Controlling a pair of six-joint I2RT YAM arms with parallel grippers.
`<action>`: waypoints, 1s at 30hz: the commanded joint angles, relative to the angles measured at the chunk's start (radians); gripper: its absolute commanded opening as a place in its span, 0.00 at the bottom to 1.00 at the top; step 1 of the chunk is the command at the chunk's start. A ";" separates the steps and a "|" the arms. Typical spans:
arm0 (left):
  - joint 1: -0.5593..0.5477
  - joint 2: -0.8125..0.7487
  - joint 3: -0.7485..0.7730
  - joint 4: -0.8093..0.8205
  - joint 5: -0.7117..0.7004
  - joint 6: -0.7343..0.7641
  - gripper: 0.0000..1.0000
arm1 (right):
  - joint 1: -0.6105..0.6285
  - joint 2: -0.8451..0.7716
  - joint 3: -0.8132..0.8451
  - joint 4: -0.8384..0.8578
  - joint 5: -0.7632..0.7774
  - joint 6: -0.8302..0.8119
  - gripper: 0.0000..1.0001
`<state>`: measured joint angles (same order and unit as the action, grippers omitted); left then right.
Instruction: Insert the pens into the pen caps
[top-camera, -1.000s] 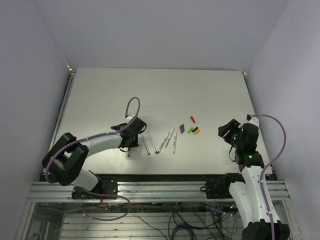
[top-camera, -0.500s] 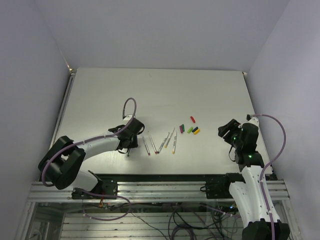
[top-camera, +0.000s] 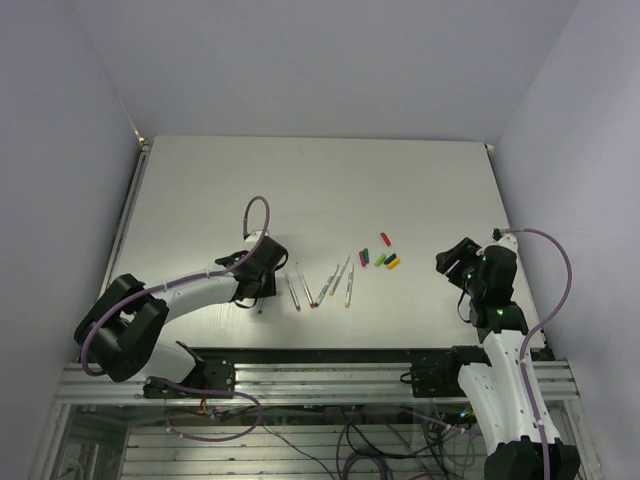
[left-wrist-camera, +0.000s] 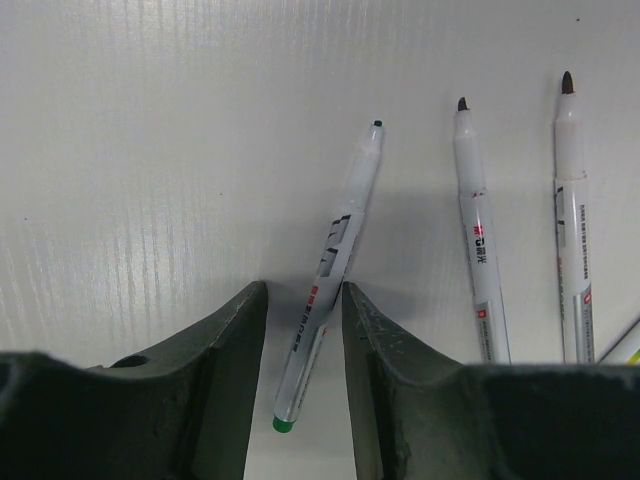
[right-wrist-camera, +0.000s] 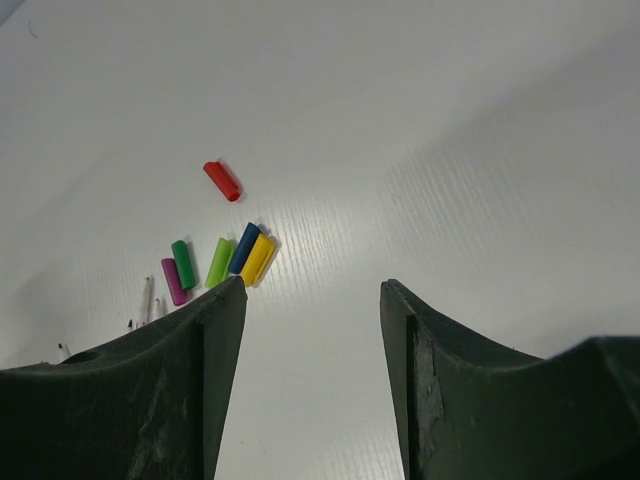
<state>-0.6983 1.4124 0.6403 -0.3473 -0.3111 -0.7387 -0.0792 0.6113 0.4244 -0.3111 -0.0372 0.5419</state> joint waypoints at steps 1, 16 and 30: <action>-0.023 0.082 -0.047 -0.167 0.113 -0.036 0.47 | -0.004 -0.006 0.000 0.028 -0.004 0.007 0.56; -0.084 0.171 0.024 -0.250 0.111 -0.051 0.35 | -0.004 -0.017 -0.016 0.071 -0.027 0.018 0.56; -0.119 0.245 0.021 -0.218 0.187 -0.049 0.07 | -0.004 -0.019 -0.013 0.070 -0.035 0.006 0.56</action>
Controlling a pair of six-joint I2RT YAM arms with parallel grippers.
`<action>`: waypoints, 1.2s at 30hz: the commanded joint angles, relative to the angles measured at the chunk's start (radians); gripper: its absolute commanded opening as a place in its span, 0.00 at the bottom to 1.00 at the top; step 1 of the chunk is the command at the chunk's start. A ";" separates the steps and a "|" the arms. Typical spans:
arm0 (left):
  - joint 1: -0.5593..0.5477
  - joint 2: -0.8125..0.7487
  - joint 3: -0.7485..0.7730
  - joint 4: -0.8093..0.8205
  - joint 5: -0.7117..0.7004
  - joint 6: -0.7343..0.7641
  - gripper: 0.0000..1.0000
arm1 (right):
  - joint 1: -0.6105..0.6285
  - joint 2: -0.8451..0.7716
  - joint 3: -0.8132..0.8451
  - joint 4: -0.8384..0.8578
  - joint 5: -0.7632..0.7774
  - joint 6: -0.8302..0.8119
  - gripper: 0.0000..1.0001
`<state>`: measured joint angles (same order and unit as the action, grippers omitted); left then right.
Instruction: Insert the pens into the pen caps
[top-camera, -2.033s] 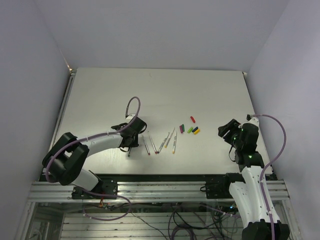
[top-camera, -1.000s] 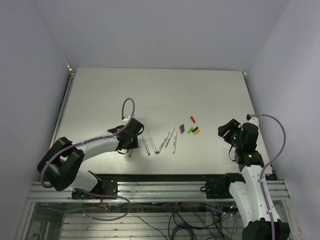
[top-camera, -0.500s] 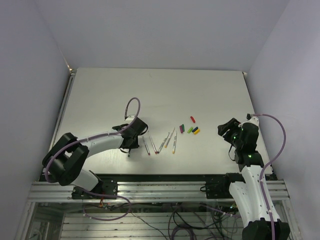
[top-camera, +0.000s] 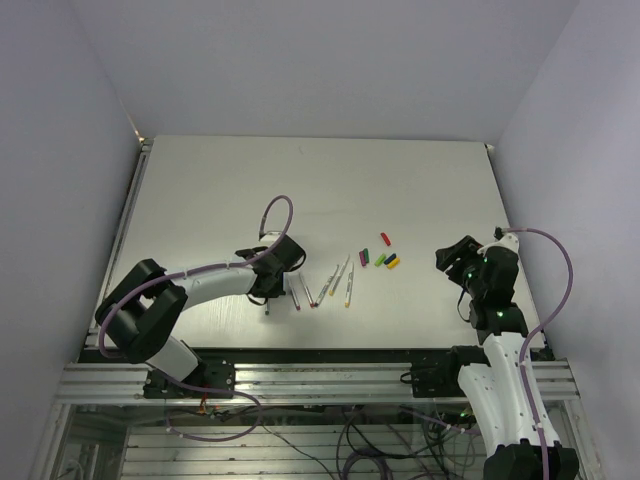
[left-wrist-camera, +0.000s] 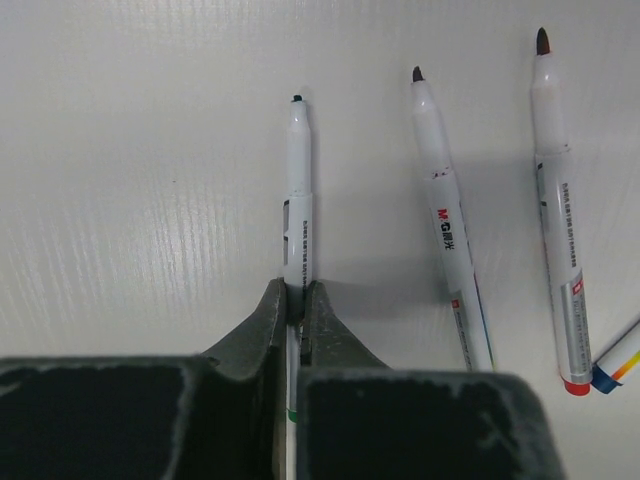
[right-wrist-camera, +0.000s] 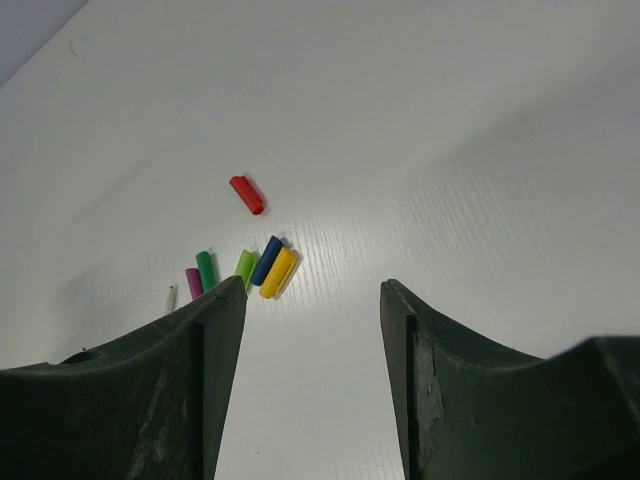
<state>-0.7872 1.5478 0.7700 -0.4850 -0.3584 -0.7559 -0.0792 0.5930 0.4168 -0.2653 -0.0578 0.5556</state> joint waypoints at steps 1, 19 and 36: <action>-0.030 0.107 -0.111 -0.074 0.238 -0.032 0.07 | -0.004 0.004 -0.008 0.028 -0.020 -0.004 0.56; -0.030 -0.160 0.030 -0.164 0.000 -0.048 0.07 | 0.025 0.179 0.059 0.101 -0.109 -0.078 0.43; -0.030 -0.402 0.017 0.164 -0.071 0.100 0.07 | 0.460 0.596 0.232 0.237 0.144 -0.127 0.24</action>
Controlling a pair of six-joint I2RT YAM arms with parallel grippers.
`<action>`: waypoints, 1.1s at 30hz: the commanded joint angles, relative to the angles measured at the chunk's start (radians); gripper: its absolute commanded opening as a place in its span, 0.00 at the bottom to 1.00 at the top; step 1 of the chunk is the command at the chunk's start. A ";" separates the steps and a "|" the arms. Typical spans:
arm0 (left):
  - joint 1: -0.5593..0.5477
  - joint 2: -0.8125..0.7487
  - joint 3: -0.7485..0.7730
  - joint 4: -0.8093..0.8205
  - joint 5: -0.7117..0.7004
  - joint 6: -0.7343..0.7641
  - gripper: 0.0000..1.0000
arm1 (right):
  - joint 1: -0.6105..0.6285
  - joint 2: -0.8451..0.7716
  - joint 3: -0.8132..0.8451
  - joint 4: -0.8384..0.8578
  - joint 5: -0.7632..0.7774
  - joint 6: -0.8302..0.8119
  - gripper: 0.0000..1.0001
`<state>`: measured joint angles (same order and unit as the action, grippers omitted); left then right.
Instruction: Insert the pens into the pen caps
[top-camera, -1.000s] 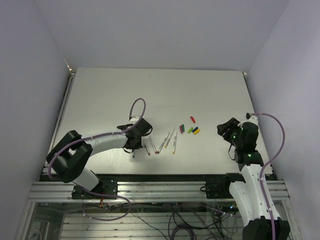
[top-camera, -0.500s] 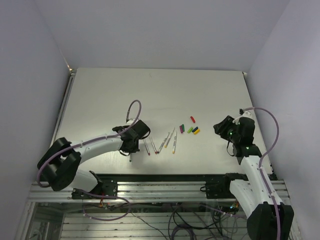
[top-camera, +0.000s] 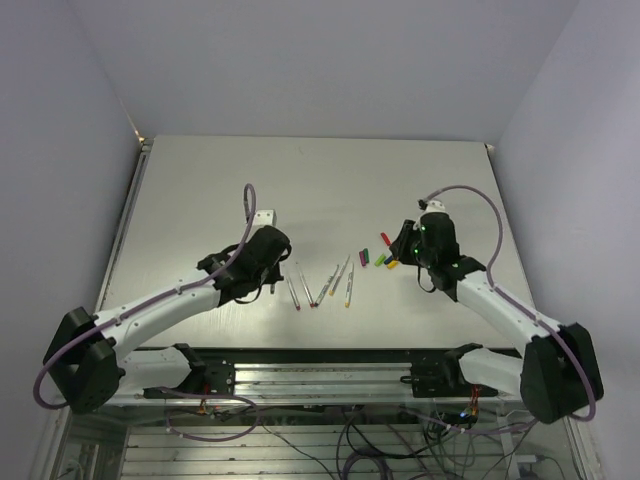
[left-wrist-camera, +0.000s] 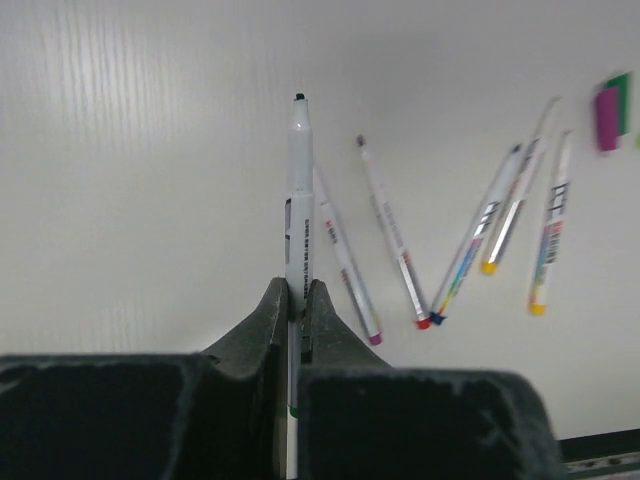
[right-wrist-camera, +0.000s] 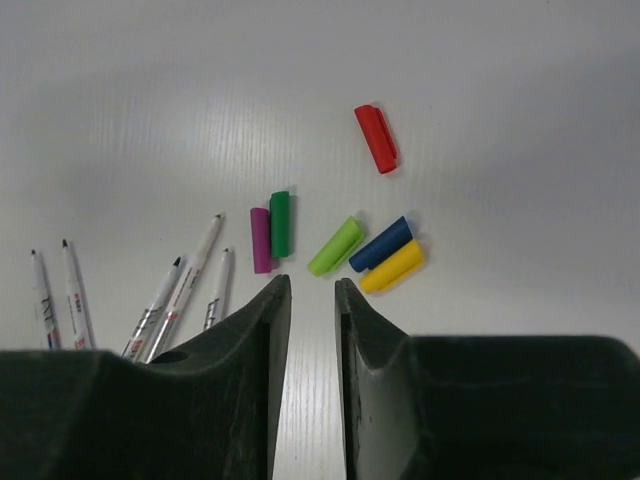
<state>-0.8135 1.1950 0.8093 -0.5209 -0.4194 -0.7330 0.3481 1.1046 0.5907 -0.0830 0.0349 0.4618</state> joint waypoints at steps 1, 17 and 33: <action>-0.004 -0.058 -0.032 0.240 0.006 0.102 0.07 | 0.046 0.112 0.076 0.054 0.059 -0.039 0.22; -0.003 -0.064 -0.131 0.541 0.173 0.253 0.07 | 0.202 0.381 0.201 0.046 0.221 -0.039 0.23; -0.004 -0.070 -0.187 0.630 0.265 0.288 0.07 | 0.209 0.511 0.267 0.057 0.231 -0.036 0.24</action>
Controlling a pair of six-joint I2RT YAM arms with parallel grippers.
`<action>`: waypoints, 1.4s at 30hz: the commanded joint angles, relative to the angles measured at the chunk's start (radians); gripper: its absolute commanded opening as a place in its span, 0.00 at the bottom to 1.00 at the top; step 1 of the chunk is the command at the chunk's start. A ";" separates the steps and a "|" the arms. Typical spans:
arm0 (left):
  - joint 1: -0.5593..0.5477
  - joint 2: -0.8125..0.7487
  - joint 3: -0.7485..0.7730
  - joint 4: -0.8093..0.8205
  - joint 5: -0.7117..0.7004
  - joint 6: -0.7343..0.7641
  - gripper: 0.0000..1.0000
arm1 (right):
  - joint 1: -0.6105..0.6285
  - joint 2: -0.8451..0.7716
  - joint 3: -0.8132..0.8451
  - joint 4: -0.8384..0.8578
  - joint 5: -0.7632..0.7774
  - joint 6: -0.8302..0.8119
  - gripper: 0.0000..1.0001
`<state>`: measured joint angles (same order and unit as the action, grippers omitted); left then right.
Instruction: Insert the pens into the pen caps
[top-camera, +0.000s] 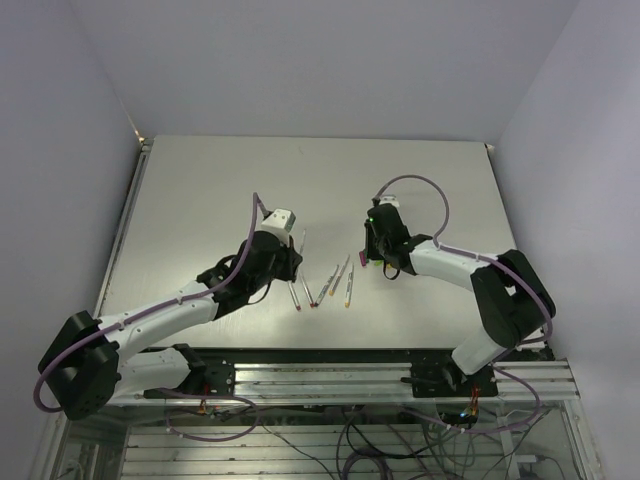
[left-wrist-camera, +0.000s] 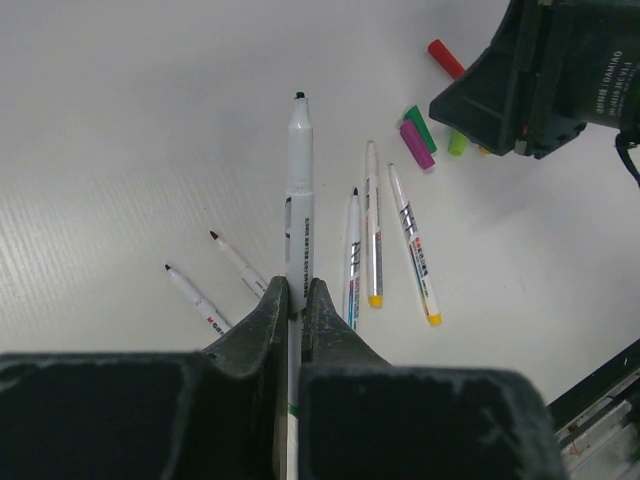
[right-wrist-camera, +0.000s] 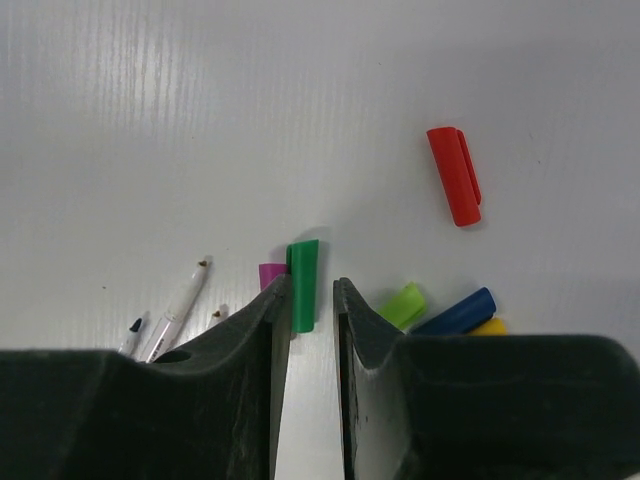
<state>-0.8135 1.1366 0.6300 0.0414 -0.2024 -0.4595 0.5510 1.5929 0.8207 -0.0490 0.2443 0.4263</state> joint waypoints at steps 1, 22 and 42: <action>-0.004 -0.008 -0.008 0.067 0.049 0.015 0.07 | 0.006 0.030 0.042 0.022 0.021 0.000 0.24; -0.004 0.021 -0.018 0.084 0.079 0.006 0.07 | 0.006 0.100 0.056 0.026 0.021 0.006 0.28; -0.004 0.051 -0.010 0.087 0.102 -0.007 0.07 | 0.009 0.122 0.021 0.015 0.005 0.024 0.27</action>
<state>-0.8135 1.1793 0.6224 0.0856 -0.1307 -0.4534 0.5522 1.7039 0.8574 -0.0418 0.2428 0.4374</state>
